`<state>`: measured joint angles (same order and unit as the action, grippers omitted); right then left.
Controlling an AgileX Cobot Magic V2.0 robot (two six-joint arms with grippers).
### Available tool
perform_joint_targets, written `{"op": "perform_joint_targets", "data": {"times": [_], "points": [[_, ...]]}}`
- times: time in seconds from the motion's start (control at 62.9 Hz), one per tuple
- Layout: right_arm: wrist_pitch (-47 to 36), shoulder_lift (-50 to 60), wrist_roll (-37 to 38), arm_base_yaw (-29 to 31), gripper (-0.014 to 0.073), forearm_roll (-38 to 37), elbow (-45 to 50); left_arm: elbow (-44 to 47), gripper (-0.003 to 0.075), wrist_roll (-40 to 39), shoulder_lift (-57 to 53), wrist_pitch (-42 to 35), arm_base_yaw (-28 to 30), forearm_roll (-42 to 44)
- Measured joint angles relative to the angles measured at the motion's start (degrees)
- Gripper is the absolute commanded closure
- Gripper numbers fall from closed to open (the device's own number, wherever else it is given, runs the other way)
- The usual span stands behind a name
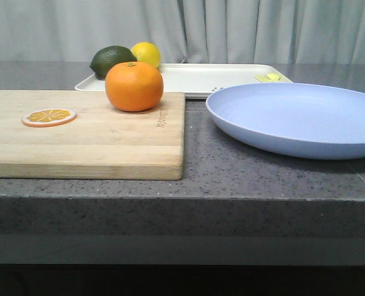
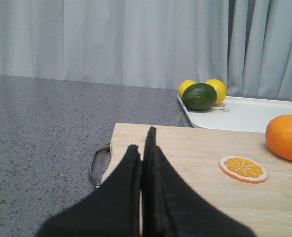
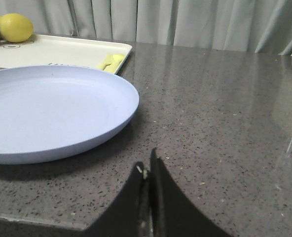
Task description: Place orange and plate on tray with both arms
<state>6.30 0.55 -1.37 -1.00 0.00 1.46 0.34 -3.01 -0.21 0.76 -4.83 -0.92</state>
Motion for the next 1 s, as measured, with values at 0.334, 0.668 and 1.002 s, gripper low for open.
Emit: {"op": "perform_joint_targets", "data": {"times": [0.334, 0.668, 1.002], "points": [[0.0, 0.0, 0.0, 0.0, 0.0662, 0.0, 0.0, 0.0, 0.074, 0.0, 0.0, 0.0, 0.0, 0.0], [0.0, 0.0, 0.0, 0.0, 0.0662, 0.0, 0.0, 0.0, 0.074, 0.0, 0.0, 0.0, 0.0, 0.0], [-2.94, 0.0, 0.0, 0.0, 0.0662, 0.0, -2.19, -1.3, 0.074, 0.0, 0.0, 1.43, 0.0, -1.87]]}}
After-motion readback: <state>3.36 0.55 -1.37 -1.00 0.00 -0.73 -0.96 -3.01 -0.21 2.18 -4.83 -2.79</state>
